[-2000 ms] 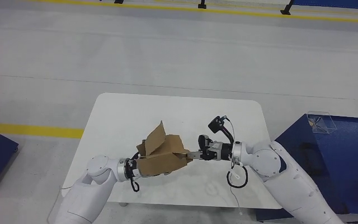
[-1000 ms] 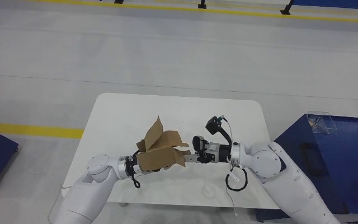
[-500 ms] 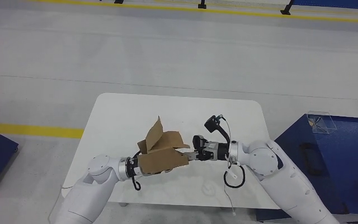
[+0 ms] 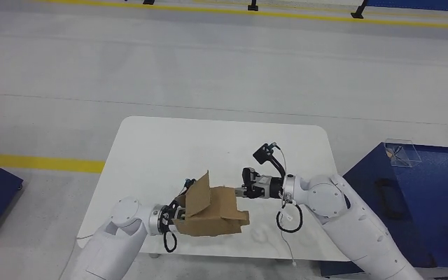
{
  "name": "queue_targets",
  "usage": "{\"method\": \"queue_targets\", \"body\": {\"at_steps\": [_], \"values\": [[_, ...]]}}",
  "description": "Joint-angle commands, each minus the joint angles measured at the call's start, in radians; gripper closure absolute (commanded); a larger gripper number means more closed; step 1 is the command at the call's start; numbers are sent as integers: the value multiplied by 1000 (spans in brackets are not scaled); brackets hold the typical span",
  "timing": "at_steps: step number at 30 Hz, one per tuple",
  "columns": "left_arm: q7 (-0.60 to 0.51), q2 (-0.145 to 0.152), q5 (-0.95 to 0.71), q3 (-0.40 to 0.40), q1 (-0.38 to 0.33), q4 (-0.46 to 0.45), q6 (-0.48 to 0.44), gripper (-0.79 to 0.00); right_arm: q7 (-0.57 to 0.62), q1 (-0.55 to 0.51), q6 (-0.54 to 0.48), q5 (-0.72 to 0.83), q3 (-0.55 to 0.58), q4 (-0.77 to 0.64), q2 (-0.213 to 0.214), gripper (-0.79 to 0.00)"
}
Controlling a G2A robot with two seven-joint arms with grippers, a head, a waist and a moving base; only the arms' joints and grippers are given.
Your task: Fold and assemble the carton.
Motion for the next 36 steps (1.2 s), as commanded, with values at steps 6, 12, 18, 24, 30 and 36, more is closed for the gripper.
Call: {"method": "queue_targets", "body": {"at_steps": [6, 12, 18, 24, 30, 36], "values": [[26, -1, -11, 0, -5, 14, 17, 0, 3, -11, -39, 82, 44, 28, 2, -785], [66, -1, -46, 0, 3, 14, 87, 0, 25, -38, -83, 143, 132, 14, 18, -785], [126, -5, -86, 15, -17, 55, 222, 0, 28, -94, -126, 149, 204, -60, 33, -785], [119, -9, -85, 36, -29, 59, 214, 0, 26, -118, -120, 116, 207, -96, 34, -785], [111, -7, -60, 35, -22, 48, 161, 0, 14, -111, -102, 90, 183, -88, 28, -785], [126, -5, -42, 35, -12, 32, 142, 0, 27, -100, -97, 84, 142, -83, 19, -785]]}}
